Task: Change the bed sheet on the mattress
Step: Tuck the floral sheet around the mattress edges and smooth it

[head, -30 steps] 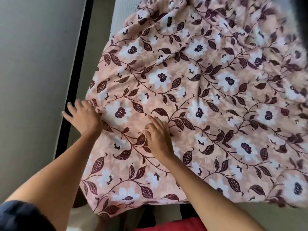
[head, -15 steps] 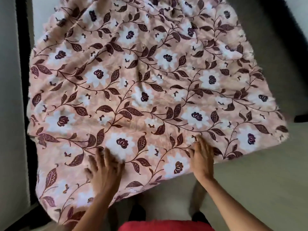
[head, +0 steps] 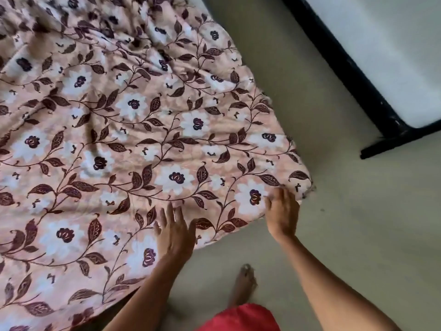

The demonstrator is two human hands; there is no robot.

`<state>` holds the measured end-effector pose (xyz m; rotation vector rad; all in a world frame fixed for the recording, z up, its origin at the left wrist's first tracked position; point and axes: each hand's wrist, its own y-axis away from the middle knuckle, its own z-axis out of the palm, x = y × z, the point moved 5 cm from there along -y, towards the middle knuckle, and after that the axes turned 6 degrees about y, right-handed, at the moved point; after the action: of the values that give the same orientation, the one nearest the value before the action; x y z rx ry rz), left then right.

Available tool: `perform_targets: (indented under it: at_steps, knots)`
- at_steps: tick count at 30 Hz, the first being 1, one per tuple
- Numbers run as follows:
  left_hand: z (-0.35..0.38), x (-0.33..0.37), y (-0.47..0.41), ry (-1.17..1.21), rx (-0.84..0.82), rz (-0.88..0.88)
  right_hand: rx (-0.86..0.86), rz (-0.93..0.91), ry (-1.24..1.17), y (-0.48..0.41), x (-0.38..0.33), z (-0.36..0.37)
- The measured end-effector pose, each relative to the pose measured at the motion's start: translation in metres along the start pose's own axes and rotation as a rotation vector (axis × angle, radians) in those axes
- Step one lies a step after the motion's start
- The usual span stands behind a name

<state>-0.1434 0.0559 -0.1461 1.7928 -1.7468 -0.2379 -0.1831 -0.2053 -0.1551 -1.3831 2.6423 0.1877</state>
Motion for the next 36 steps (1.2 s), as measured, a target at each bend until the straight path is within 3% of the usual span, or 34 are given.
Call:
perform_targets:
  at_steps: [3, 6, 9, 14, 17, 21, 25, 29, 33, 36]
  knots:
    - [0.021, 0.064, -0.013, 0.006, 0.003, 0.094, -0.105, 0.266, 0.0, -0.047, 0.052, -0.007]
    - [0.043, 0.1, -0.019, 0.012, -0.043, 0.116, -0.174, 0.355, -0.033, -0.076, 0.074, -0.004]
    - [0.055, 0.108, -0.021, 0.058, -0.085, 0.008, -0.26, 0.273, 0.016, -0.094, 0.086, -0.005]
    - [0.045, 0.119, -0.034, 0.039, -0.038, -0.104, -0.299, -0.065, 0.346, -0.102, 0.085, -0.017]
    - [0.034, 0.128, -0.035, -0.033, 0.018, -0.12, -0.455, 0.062, 0.397, -0.091, 0.097, -0.017]
    - [0.01, 0.17, -0.08, 0.046, 0.115, -0.064, -0.432, 0.035, 0.282, -0.163, 0.077, -0.03]
    - [-0.016, 0.231, -0.161, 0.168, 0.258, 0.016, -0.351, 0.057, -0.111, -0.288, 0.013, -0.008]
    - [-0.033, 0.281, -0.233, 0.225, 0.414, 0.043, -0.542, 0.1, -0.344, -0.377, -0.051, 0.046]
    - [-0.043, 0.311, -0.285, 0.196, 0.378, 0.025, -0.633, 0.235, -0.477, -0.416, -0.063, 0.069]
    - [-0.043, 0.326, -0.304, 0.125, 0.333, 0.05, -0.555, 0.081, -0.387, -0.438, -0.052, 0.056]
